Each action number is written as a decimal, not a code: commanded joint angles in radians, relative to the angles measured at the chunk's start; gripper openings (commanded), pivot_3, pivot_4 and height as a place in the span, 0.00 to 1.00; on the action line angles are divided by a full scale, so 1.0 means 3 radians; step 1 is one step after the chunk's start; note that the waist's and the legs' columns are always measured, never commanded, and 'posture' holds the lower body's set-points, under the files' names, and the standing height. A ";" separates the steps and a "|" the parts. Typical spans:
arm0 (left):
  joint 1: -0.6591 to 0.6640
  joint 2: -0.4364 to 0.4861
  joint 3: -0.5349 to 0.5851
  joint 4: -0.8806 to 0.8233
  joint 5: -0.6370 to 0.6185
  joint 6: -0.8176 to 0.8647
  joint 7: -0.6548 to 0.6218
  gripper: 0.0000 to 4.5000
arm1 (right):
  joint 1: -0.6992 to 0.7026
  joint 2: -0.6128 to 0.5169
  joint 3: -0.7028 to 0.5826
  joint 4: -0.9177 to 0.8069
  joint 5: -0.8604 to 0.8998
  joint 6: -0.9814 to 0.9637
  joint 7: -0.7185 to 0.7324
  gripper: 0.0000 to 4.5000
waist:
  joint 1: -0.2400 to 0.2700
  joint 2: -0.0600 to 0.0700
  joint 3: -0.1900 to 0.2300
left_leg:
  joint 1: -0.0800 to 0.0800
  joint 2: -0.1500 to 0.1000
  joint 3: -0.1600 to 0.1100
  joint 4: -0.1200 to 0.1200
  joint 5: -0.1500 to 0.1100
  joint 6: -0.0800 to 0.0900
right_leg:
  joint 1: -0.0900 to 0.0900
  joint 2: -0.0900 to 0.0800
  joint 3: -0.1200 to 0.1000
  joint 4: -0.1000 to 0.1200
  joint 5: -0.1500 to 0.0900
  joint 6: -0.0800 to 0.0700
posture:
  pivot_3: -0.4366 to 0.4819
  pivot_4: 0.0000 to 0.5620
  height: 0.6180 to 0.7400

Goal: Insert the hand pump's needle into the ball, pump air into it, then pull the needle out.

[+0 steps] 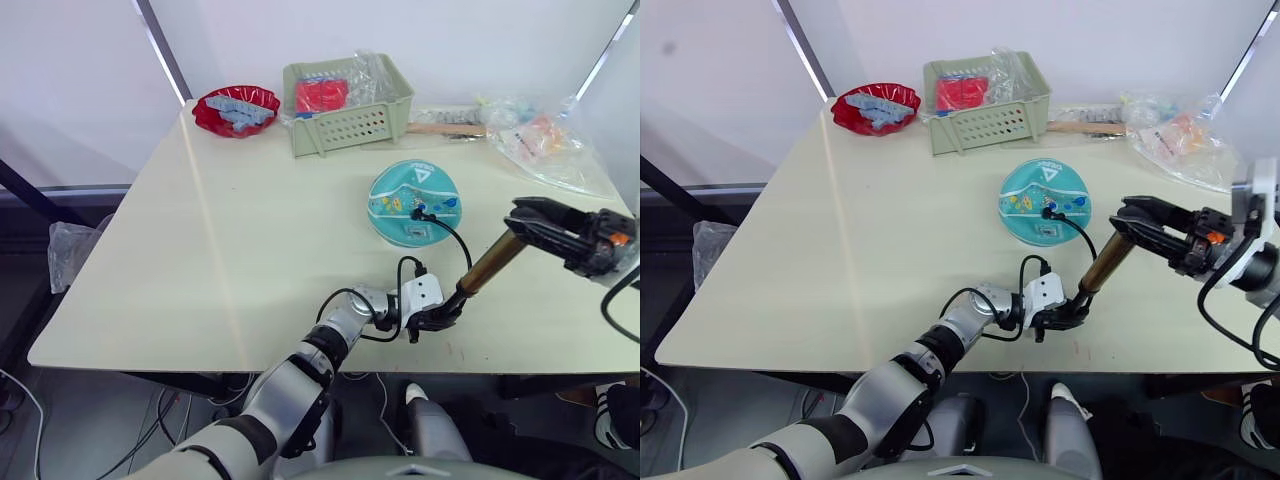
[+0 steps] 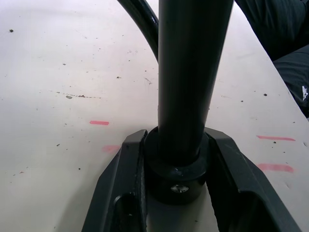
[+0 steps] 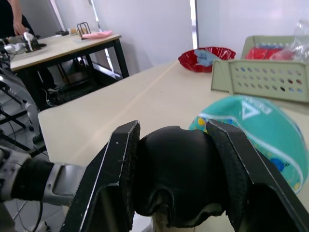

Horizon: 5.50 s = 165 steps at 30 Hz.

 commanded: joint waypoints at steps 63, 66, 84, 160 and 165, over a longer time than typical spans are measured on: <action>0.0178 0.0145 -0.0060 0.0299 0.0197 0.0092 0.0003 0.26 | -0.0047 -0.0012 0.0017 -0.0057 -0.0442 -0.0130 0.0203 0.37 | 0.0002 -0.0009 0.0007 | -0.0003 -0.0001 -0.0004 -0.0003 -0.0001 0.0000 | -0.0002 -0.0005 -0.0004 -0.0005 0.0001 0.0006 | 0.48 0.27 0.97; 0.0183 0.0149 -0.0065 0.0299 0.0201 0.0087 0.0000 0.26 | -0.0164 -0.0140 -0.0117 -0.0023 -0.0286 -0.0009 0.0227 0.37 | 0.0003 -0.0009 0.0009 | -0.0004 -0.0001 -0.0004 -0.0003 -0.0001 0.0000 | -0.0002 -0.0005 -0.0005 -0.0006 0.0000 0.0006 | 0.48 0.27 0.97; 0.0186 0.0144 -0.0081 0.0328 0.0220 0.0090 -0.0010 0.26 | -0.0405 -0.0508 -0.0262 0.0298 -0.0100 0.0381 0.0428 0.37 | 0.0003 -0.0005 0.0017 | -0.0008 -0.0001 -0.0003 -0.0004 -0.0001 0.0001 | -0.0004 -0.0009 -0.0005 -0.0009 -0.0005 -0.0004 | 0.48 0.27 0.97; 0.0164 0.0167 -0.0078 0.0371 0.0259 0.0061 0.0021 0.26 | -0.0366 0.0068 0.0302 0.0128 -0.0708 -0.0067 0.0204 0.37 | -0.0005 -0.0026 0.0005 | 0.0001 0.0003 -0.0005 -0.0015 -0.0002 0.0000 | 0.0001 -0.0007 -0.0007 -0.0015 0.0000 0.0005 | 0.48 0.27 0.97; 0.0157 0.0160 -0.0079 0.0374 0.0259 0.0069 0.0031 0.26 | -0.0108 0.0536 0.0635 0.0063 -0.1115 -0.0473 0.0073 0.37 | -0.0005 -0.0029 -0.0001 | 0.0005 0.0005 -0.0006 -0.0015 -0.0002 -0.0001 | 0.0002 -0.0007 -0.0007 -0.0015 -0.0001 0.0004 | 0.48 0.27 0.97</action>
